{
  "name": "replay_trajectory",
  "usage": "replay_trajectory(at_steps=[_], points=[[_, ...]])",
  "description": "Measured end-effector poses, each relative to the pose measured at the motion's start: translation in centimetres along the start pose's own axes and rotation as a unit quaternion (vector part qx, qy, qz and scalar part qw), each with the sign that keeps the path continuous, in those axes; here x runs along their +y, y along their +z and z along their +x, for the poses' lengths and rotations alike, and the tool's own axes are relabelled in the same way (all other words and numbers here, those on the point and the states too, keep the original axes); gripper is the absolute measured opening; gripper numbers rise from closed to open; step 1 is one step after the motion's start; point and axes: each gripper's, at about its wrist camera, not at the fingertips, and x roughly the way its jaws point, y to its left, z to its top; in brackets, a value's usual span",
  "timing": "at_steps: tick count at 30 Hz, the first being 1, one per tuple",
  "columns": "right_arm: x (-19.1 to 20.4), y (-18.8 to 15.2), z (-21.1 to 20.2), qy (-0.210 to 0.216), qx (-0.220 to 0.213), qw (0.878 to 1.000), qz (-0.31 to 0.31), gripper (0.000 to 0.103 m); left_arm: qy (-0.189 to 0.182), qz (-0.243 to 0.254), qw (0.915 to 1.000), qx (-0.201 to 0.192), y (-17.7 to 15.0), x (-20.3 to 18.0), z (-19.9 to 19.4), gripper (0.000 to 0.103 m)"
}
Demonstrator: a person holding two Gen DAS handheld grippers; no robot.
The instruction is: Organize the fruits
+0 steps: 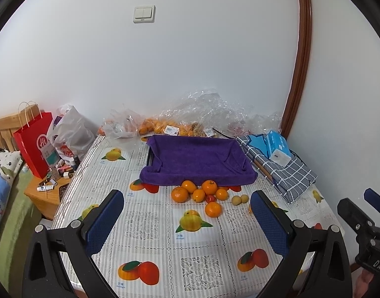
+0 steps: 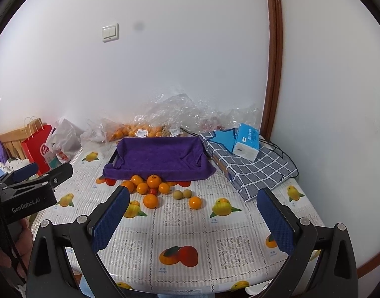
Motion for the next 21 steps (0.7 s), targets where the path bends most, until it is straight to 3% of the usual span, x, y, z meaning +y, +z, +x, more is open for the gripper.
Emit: replay_trajectory(at_steps=[21], points=[[0.52, -0.38, 0.39, -0.003, 0.004, 1.0, -0.003, 0.101, -0.006, -0.001, 1.0, 0.001, -0.2, 0.14, -0.11, 0.103]])
